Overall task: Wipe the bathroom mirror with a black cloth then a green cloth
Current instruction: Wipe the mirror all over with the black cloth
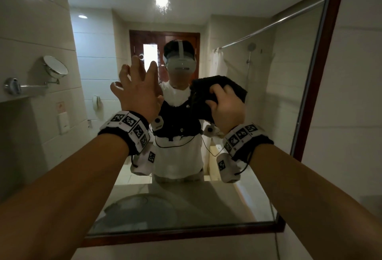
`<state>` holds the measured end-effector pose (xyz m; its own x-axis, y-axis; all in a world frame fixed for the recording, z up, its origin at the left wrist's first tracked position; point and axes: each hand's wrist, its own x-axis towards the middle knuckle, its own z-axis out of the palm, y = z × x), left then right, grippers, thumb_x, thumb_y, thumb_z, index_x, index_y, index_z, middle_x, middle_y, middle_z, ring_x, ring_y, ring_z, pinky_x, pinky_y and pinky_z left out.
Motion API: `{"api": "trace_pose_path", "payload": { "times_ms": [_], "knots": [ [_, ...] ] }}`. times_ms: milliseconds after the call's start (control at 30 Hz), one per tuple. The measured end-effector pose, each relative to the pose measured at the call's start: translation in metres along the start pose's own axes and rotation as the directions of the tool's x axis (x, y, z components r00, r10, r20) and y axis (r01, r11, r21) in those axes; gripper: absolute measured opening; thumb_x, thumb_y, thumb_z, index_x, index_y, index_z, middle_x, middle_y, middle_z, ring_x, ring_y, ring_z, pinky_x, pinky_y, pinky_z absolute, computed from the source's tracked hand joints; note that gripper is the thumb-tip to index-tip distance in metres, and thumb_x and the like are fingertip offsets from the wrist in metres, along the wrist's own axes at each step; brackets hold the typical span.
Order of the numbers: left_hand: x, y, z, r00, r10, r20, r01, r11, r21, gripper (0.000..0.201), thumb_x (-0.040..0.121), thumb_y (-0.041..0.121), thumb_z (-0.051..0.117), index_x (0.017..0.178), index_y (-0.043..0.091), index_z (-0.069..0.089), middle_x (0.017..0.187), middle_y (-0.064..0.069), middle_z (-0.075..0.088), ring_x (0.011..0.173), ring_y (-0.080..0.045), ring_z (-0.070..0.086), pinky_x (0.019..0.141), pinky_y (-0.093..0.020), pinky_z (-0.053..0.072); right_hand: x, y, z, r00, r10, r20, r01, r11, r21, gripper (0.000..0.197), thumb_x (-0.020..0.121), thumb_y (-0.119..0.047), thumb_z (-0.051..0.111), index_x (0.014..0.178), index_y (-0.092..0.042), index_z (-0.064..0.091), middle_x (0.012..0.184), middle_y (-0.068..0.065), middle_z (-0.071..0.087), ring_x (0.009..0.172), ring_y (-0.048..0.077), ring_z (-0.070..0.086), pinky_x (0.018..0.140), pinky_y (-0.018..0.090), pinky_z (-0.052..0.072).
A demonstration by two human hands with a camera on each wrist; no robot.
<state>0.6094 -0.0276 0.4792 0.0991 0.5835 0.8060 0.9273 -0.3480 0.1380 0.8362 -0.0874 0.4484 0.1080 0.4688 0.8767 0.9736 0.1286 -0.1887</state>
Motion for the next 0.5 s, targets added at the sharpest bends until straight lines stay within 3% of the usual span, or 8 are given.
{"api": "trace_pose_path", "payload": {
  "times_ms": [133,267,400,500],
  "knots": [
    [-0.002,-0.003,-0.003,1.000,0.008,0.019,-0.008,1.000,0.010,0.101,0.075,0.033,0.080,0.154,0.035,0.016,0.163,-0.008,0.003,0.147,-0.040,0.010,0.108,-0.071,0.022,-0.001,0.014,-0.011,0.998,-0.029,0.054,0.029,1.000,-0.002,0.022,0.093,-0.026,0.060,0.114,-0.019,0.058,0.103,-0.002,0.054,0.085,0.013,0.051,0.067,0.023,0.035],
    [-0.004,-0.003,-0.004,0.999,0.021,0.027,-0.021,1.000,0.017,0.101,0.076,0.034,0.079,0.154,0.035,0.015,0.164,-0.008,0.001,0.147,-0.041,0.011,0.108,-0.072,0.022,-0.007,0.046,-0.034,0.990,0.144,0.013,-0.144,0.989,0.024,0.021,0.094,-0.025,0.060,0.113,-0.019,0.055,0.102,-0.006,0.048,0.086,0.010,0.044,0.062,0.011,0.024],
    [-0.002,-0.002,-0.003,1.000,0.018,0.024,-0.018,1.000,-0.003,0.101,0.076,0.031,0.078,0.154,0.036,0.015,0.164,-0.009,0.000,0.147,-0.042,0.009,0.107,-0.072,0.024,-0.006,0.048,-0.033,0.984,0.179,0.005,-0.179,0.984,0.027,0.022,0.093,-0.023,0.061,0.114,-0.018,0.055,0.104,-0.004,0.048,0.088,0.012,0.044,0.060,0.018,0.027],
    [-0.002,-0.001,0.001,1.000,0.006,0.016,-0.006,1.000,-0.006,0.102,0.074,0.031,0.079,0.154,0.036,0.015,0.164,-0.008,0.000,0.148,-0.042,0.009,0.107,-0.072,0.024,-0.007,0.027,-0.022,0.991,0.128,0.032,-0.128,0.991,0.030,0.021,0.092,-0.023,0.061,0.113,-0.018,0.056,0.101,-0.005,0.049,0.085,0.013,0.046,0.062,0.020,0.028]
  ]
}}
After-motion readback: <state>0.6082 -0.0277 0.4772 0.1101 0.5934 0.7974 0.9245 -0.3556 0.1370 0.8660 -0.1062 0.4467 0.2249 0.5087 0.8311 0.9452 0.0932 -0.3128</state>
